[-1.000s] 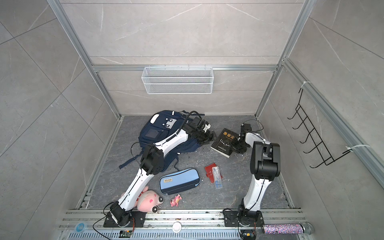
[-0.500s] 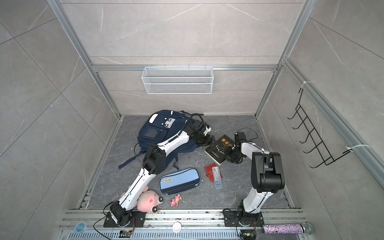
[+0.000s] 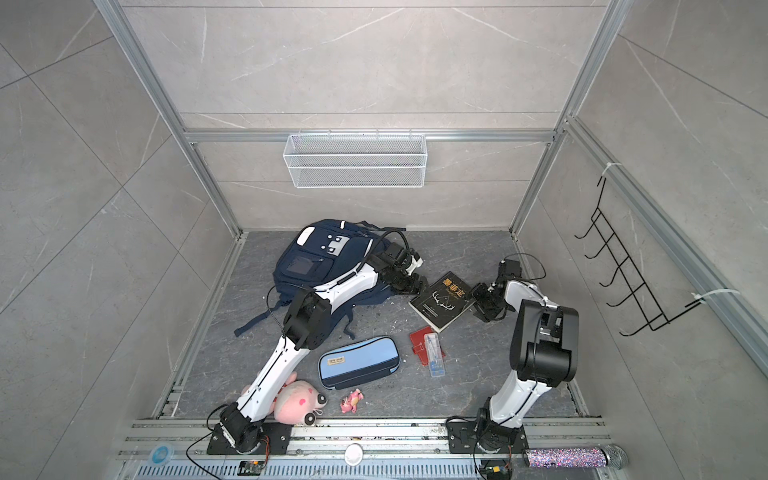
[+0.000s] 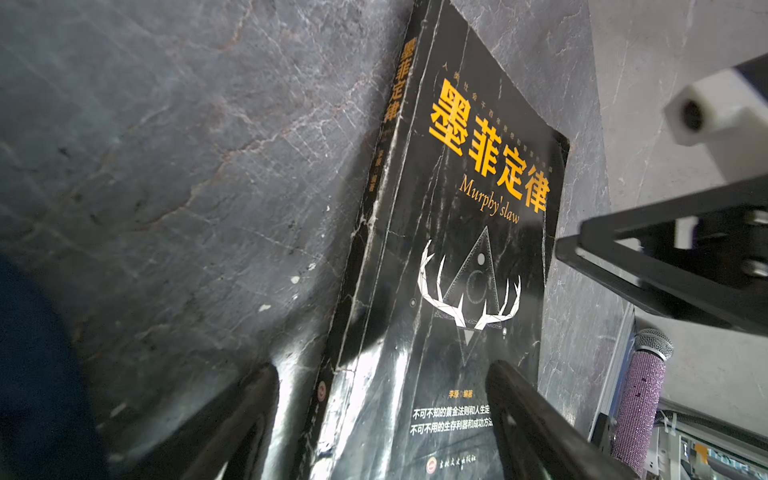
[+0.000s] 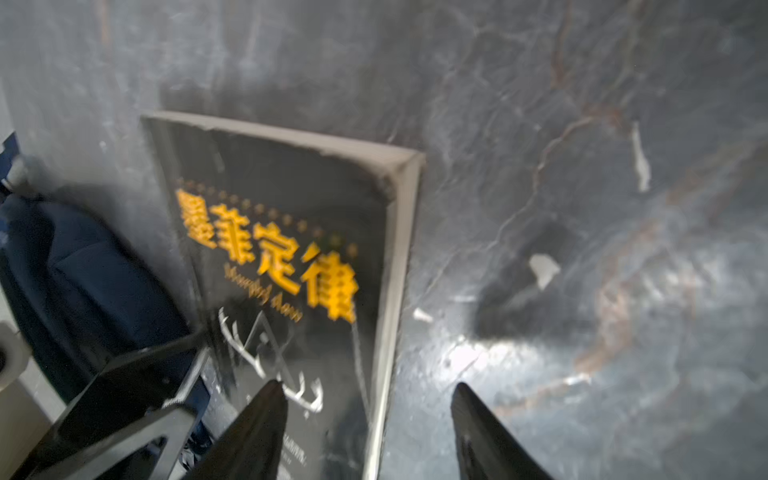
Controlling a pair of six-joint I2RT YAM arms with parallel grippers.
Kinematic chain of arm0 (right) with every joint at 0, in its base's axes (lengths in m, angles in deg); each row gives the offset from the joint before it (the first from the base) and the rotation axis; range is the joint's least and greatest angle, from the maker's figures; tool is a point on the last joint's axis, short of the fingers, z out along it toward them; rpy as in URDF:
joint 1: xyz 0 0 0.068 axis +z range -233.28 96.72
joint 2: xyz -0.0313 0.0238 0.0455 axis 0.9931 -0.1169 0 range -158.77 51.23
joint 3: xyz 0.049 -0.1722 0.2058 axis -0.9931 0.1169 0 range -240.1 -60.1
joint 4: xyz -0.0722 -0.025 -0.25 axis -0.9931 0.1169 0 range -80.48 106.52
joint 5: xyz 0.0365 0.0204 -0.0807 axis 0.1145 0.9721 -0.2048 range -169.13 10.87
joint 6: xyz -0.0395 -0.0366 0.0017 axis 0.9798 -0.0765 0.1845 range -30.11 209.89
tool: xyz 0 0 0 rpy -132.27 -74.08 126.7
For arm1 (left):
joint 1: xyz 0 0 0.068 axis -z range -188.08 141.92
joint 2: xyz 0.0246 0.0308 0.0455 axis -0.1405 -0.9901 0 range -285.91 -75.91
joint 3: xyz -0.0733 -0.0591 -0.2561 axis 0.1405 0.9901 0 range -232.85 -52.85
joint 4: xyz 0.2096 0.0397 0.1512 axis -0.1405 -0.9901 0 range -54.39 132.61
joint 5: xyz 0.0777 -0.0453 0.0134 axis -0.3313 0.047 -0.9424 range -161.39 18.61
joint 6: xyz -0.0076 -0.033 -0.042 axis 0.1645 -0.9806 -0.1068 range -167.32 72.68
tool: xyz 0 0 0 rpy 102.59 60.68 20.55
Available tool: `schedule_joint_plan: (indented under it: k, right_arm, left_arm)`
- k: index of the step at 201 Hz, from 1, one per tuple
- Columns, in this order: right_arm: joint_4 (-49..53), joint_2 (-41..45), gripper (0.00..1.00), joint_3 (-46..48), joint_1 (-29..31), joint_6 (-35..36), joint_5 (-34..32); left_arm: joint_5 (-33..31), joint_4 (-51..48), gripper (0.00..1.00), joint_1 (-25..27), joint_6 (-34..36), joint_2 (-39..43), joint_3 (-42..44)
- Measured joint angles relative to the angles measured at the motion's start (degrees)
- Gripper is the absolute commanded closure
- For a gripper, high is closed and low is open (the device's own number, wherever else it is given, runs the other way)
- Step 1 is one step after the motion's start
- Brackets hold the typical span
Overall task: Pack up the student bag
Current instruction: 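Grasp the black book's spine with the left gripper while the right tilts it up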
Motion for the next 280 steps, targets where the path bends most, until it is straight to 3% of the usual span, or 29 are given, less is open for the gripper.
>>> schedule_joint_plan:
  k: [49, 78, 166, 194, 213, 226, 234, 255, 280]
  right_arm:
    - [-2.8, -2.7, 0.46, 0.0, -0.2, -0.5, 2.4]
    - [-5.4, -2.7, 0.61, 1.6, -0.2, -0.5, 3.2]
    - [-9.2, -1.6, 0.67, 4.7, -0.6, -0.9, 4.1]
    - [-10.5, -1.3, 0.67, 5.7, -0.6, -0.8, 4.7]
    - [-11.3, -0.9, 0.67, 6.3, -0.6, -0.8, 4.7]
    - [-11.6, -0.8, 0.67, 6.5, -0.6, -0.8, 4.9]
    - [-11.6, -0.8, 0.67, 6.5, -0.6, -0.7, 5.0]
    - [-12.1, -0.2, 0.61, 7.1, -0.5, -0.2, 5.4]
    - [-11.6, 1.3, 0.44, 7.8, -0.2, 0.7, 6.3]
  left_arm:
    - [1.4, 1.5, 0.19, 1.0, -0.2, 0.4, 1.2]
    - [4.7, 4.2, 0.20, 2.2, -2.0, 0.4, 2.6]
    - [12.5, 10.8, 0.21, 3.0, -11.6, 0.9, 5.8]
    - [14.7, 13.6, 0.26, 3.6, -14.4, 0.9, 5.9]
    - [15.2, 15.0, 0.35, 3.8, -15.6, 1.0, 6.4]
    - [15.3, 15.1, 0.48, 3.8, -16.3, 1.0, 6.5]
    - [15.3, 15.1, 0.58, 3.8, -16.7, 1.0, 6.4]
    - [15.0, 14.3, 0.99, 3.8, -17.0, 1.0, 5.8]
    - [14.4, 12.4, 1.00, 3.5, -16.6, 2.0, 5.7]
